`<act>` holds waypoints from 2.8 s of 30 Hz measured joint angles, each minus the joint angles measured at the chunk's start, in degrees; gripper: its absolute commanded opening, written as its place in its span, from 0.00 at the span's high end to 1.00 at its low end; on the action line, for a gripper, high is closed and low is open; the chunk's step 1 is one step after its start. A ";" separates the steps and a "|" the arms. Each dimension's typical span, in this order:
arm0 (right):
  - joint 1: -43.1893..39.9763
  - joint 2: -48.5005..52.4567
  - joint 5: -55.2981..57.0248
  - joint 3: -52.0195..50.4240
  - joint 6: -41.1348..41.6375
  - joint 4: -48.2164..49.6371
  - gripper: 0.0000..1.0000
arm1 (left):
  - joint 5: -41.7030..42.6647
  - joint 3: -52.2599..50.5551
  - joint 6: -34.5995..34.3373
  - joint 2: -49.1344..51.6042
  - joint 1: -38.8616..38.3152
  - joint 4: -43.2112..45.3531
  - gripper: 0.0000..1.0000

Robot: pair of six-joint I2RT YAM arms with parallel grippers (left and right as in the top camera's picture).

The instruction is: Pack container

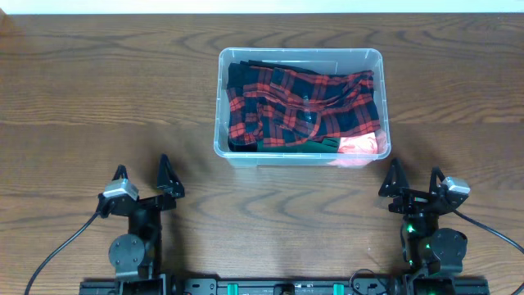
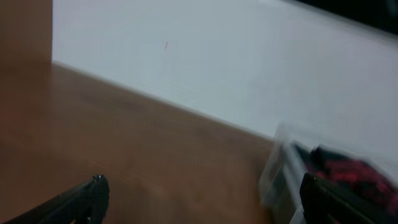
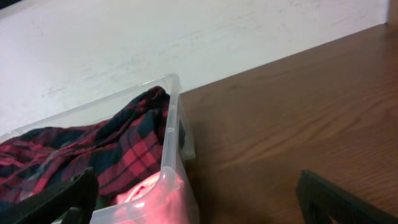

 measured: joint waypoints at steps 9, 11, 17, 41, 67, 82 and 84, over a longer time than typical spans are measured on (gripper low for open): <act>0.00 0.00 0.00 0.00 0.00 0.04 0.01 | 0.28 0.68 -0.02 0.11 0.00 -6.78 0.02; 0.00 0.00 0.00 0.00 0.00 0.02 0.01 | 0.28 0.72 -0.02 0.11 0.00 -6.80 0.02; 0.00 0.00 0.00 0.00 0.00 0.04 0.01 | 0.28 0.72 -0.02 0.11 0.00 -6.82 0.02; 0.00 0.00 0.00 0.00 0.00 0.04 0.01 | 0.28 0.72 -0.02 0.11 0.00 -6.82 0.02; 0.00 0.00 0.00 0.00 0.00 0.02 0.01 | 0.28 0.72 -0.02 0.11 0.00 -6.82 0.02; 0.00 0.00 0.02 0.00 0.00 0.02 0.01 | 0.28 0.72 -0.02 0.11 0.00 -6.82 0.02; 0.00 0.00 0.00 0.00 0.00 0.02 0.01 | 0.28 0.72 -0.02 0.11 0.00 -6.82 0.02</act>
